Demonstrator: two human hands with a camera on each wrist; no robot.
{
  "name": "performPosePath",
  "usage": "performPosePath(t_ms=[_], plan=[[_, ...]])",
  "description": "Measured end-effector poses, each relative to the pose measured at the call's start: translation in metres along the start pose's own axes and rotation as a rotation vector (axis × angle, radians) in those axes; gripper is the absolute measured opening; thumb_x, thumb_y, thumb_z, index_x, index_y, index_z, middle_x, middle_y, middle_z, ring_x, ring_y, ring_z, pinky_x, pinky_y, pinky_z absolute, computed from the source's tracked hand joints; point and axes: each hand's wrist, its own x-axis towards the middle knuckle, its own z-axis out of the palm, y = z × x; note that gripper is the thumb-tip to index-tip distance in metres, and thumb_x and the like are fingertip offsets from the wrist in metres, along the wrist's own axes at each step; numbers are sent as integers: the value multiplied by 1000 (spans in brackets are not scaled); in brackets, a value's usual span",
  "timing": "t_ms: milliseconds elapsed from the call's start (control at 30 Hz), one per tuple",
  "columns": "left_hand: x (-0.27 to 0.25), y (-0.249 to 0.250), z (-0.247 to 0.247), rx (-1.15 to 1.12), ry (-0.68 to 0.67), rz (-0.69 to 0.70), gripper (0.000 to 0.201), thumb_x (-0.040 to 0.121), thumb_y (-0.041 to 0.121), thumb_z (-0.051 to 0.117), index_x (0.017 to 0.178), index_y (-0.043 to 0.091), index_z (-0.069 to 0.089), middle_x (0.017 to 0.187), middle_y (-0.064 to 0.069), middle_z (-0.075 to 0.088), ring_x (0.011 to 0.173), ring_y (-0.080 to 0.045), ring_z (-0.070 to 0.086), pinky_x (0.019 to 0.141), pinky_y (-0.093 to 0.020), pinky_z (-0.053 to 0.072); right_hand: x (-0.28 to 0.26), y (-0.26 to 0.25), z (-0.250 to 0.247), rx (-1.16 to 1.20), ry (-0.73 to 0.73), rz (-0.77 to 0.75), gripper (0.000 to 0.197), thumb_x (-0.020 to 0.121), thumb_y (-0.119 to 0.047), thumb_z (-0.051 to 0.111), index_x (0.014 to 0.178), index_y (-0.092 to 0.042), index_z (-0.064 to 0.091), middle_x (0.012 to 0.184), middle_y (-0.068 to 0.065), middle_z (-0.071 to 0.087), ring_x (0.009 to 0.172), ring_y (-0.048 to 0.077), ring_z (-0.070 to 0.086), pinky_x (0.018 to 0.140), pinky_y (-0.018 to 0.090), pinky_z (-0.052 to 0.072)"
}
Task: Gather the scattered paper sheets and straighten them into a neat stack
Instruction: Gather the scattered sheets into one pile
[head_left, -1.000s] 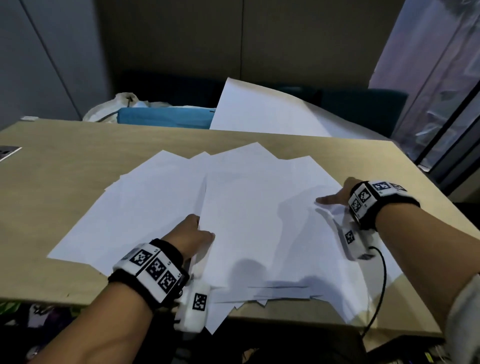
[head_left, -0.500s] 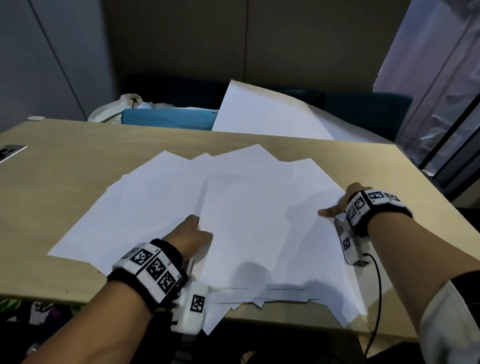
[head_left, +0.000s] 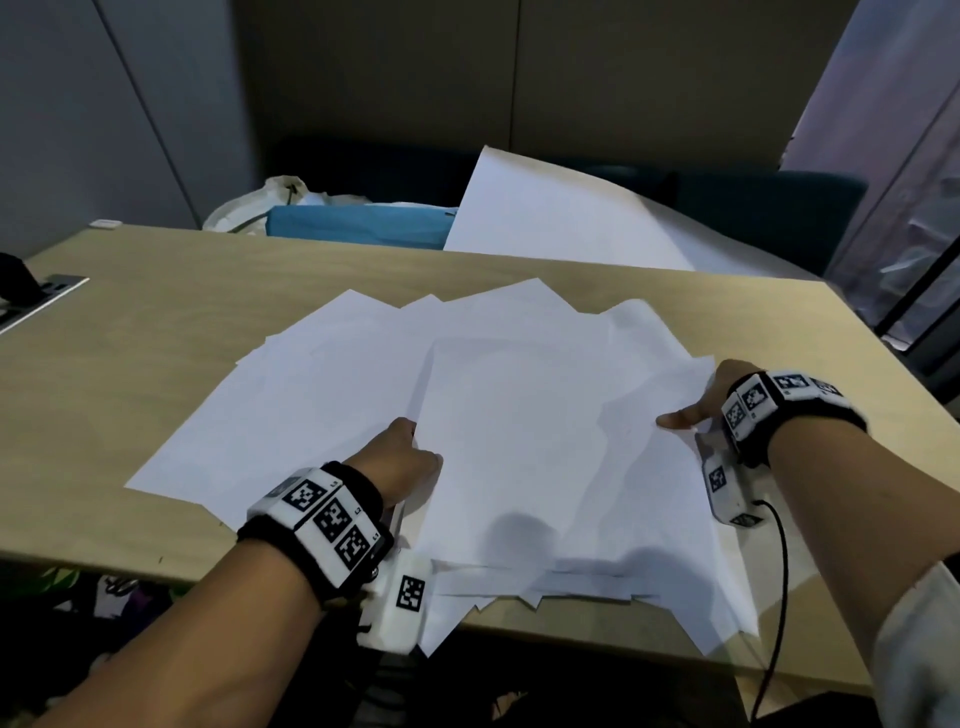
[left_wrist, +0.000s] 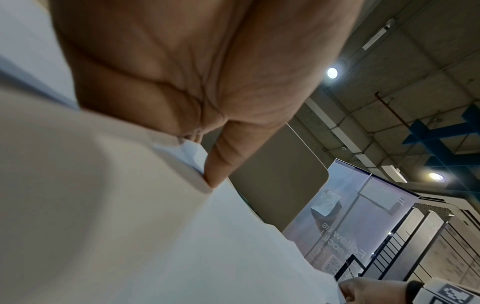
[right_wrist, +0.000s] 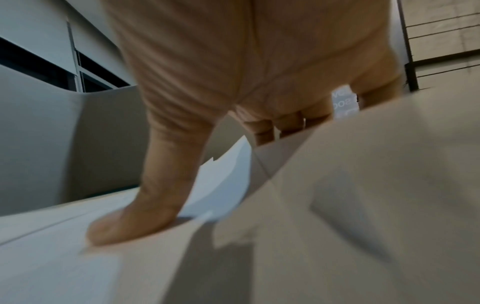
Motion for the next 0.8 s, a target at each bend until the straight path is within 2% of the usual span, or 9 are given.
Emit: performPosePath(t_ms=[67, 167, 267, 333, 433, 533, 600, 700, 800], plan=[[0, -1, -1, -5, 5, 4, 23, 91, 21, 53, 111, 11, 44, 96, -3, 52, 79, -14, 49, 63, -23, 38, -10, -5, -6, -33, -13, -30, 83, 14, -75, 78, 71, -19, 54, 78, 4, 66, 83, 28, 64, 78, 35, 53], [-1, 0, -1, -8, 1, 2, 28, 92, 21, 52, 117, 11, 44, 98, -3, 53, 77, -13, 49, 61, -21, 38, -20, -8, -12, 54, 13, -81, 76, 44, -50, 90, 96, -12, 51, 89, 5, 60, 84, 25, 55, 74, 32, 46], [-3, 1, -1, -15, -11, 3, 30, 93, 20, 50, 120, 9, 43, 97, -3, 51, 78, -14, 48, 59, -20, 35, -23, -6, -19, 201, 81, -65, 51, 62, -38, 86, 70, -11, 44, 67, 4, 44, 61, 21, 43, 53, 28, 30], [-4, 1, 0, -14, -14, 0, 31, 93, 18, 49, 121, 8, 42, 103, -6, 51, 85, -18, 49, 60, -21, 35, -19, -1, -25, 336, 136, -35, 45, 70, -29, 82, 57, -10, 44, 55, 6, 39, 50, 20, 37, 51, 28, 25], [-3, 0, 0, 4, -18, -10, 29, 92, 18, 47, 119, 8, 41, 102, -5, 51, 85, -19, 49, 62, -24, 36, -21, 0, -32, 384, 142, -2, 25, 75, -21, 79, 82, -2, 64, 75, 13, 61, 60, 23, 52, 57, 26, 38], [-3, 0, -1, 28, -20, -23, 29, 92, 19, 46, 119, 11, 41, 104, -5, 53, 91, -22, 51, 74, -28, 38, -23, -8, -34, 366, 208, -11, 40, 74, -11, 78, 109, 4, 66, 106, 18, 67, 92, 33, 63, 80, 34, 49], [-2, 0, 0, 13, -17, -19, 29, 92, 19, 46, 119, 10, 42, 101, -4, 53, 91, -22, 52, 75, -29, 39, -29, -15, -39, 355, 290, -43, 29, 75, -9, 75, 102, 2, 70, 96, 19, 69, 89, 35, 63, 79, 35, 51], [-3, 1, 1, 3, -12, -5, 26, 93, 18, 46, 117, 10, 41, 92, -1, 50, 82, -18, 49, 68, -26, 37, -41, -24, -53, 340, 412, -100, 11, 82, -13, 68, 90, -5, 68, 86, 16, 63, 76, 30, 56, 70, 30, 40], [-6, 2, 1, -7, -14, 8, 24, 93, 18, 45, 115, 10, 40, 85, 1, 46, 72, -11, 46, 59, -23, 34, -53, -31, -68, 230, 535, -117, 17, 88, -15, 57, 101, -7, 65, 100, 22, 62, 85, 35, 55, 73, 34, 42]])
